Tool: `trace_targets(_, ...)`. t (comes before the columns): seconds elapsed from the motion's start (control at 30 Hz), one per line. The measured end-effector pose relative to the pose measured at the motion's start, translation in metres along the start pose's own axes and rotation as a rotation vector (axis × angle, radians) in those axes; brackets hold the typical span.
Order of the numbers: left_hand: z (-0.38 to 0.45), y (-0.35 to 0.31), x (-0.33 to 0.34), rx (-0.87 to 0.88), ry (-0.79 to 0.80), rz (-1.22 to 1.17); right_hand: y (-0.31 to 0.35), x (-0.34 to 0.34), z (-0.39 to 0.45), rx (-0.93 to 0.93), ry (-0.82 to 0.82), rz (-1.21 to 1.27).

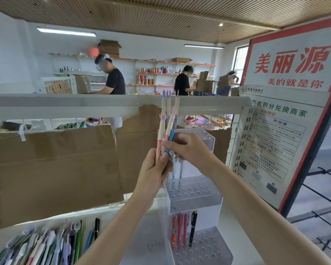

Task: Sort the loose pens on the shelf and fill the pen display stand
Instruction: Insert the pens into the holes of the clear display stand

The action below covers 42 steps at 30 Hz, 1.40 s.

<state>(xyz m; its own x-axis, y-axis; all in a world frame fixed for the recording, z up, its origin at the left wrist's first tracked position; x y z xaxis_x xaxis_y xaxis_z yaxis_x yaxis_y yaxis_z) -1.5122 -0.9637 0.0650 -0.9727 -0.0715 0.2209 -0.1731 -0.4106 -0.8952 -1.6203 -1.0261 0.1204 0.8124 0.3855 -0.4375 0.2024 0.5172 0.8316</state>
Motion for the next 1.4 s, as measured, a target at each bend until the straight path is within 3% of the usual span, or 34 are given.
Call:
trace_targets(0.1,0.002,0.002,-0.004,0.025,-0.020,0.055,0.002,0.000,0.005,0.005,-0.056,0.110)
trace_targets(0.2,-0.001,0.005,-0.013,0.028,-0.062,0.166,0.010,-0.018,0.016,-0.022,-0.270,0.269)
trace_targets(0.33,-0.007,0.008,-0.029,-0.014,-0.117,0.107,0.014,-0.057,0.036,-0.125,-0.506,0.038)
trace_targets(0.57,-0.006,0.003,-0.030,-0.016,-0.102,0.109,-0.006,-0.058,0.069,-0.010,-0.349,-0.253)
trace_targets(1.1,-0.005,0.000,-0.027,-0.022,-0.114,0.076,-0.007,-0.059,0.081,-0.051,-0.292,-0.427)
trace_targets(1.4,-0.008,-0.002,-0.030,-0.013,-0.093,0.077,-0.023,-0.053,0.077,0.031,-0.205,-0.499)
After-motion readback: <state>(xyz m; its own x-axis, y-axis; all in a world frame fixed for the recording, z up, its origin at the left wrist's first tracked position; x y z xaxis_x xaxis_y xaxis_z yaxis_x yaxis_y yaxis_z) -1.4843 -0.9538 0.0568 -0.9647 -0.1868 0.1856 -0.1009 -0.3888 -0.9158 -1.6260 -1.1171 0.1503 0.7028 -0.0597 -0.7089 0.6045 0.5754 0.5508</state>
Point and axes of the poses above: each hand's wrist, its own z-axis towards the middle knuckle, its own x-axis out of the palm, y = z × x, the point moved 1 cm from there along z, towards the middle knuckle, and after that the axes turned 2 degrees about y, right-handed, at the moved point
